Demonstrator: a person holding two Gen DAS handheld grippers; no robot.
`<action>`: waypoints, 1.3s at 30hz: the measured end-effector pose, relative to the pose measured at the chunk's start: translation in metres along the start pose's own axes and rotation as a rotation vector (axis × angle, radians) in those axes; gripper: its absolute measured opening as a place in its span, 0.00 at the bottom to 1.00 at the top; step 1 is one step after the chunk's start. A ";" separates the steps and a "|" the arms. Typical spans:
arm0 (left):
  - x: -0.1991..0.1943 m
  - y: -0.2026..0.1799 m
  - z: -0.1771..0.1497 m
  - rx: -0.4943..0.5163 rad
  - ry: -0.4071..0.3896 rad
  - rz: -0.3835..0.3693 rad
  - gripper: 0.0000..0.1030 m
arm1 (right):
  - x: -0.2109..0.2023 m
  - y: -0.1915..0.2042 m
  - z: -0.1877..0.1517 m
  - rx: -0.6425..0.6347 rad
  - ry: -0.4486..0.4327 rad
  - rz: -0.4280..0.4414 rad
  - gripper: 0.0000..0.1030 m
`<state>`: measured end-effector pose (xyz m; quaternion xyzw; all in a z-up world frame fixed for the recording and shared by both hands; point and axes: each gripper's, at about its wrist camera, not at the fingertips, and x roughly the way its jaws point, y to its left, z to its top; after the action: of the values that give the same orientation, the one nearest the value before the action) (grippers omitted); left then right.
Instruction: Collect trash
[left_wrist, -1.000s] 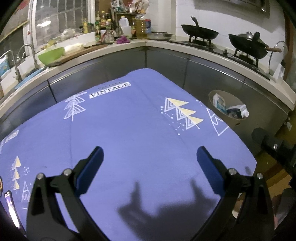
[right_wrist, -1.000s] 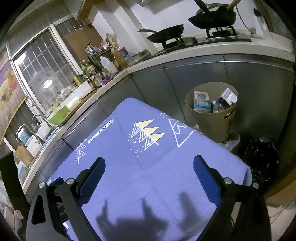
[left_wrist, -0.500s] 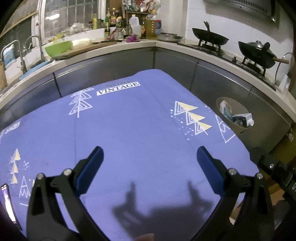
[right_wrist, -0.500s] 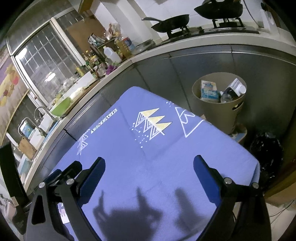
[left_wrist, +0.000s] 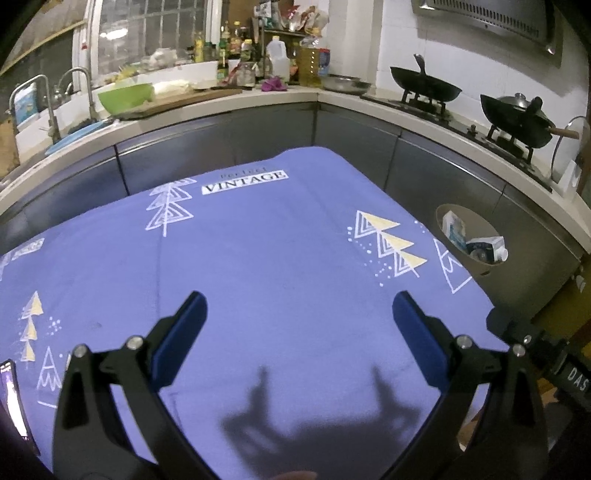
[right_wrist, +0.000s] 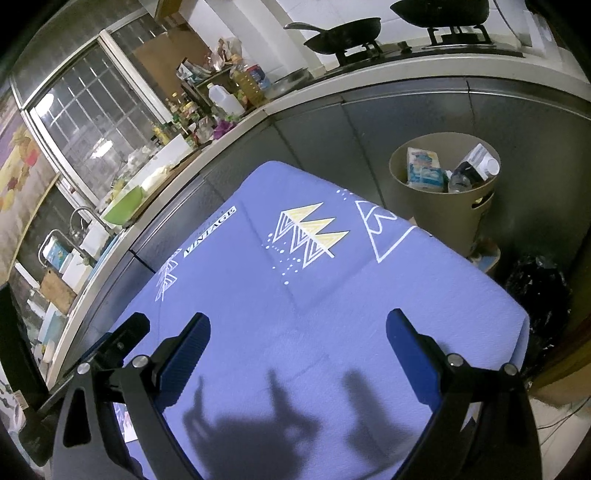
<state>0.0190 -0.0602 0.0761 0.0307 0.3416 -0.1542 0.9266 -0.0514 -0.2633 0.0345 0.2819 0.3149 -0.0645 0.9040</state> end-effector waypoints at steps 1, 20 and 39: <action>-0.001 0.000 0.000 -0.003 -0.004 0.010 0.94 | 0.000 0.000 0.000 -0.001 0.002 0.001 0.89; 0.002 -0.017 -0.006 0.056 0.024 0.014 0.94 | 0.004 -0.008 -0.001 0.030 0.016 0.014 0.89; 0.001 -0.033 -0.011 0.112 0.019 -0.002 0.94 | 0.002 -0.013 0.002 0.035 0.016 0.021 0.89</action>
<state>0.0026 -0.0899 0.0688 0.0837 0.3410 -0.1736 0.9201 -0.0521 -0.2749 0.0289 0.3014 0.3178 -0.0581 0.8971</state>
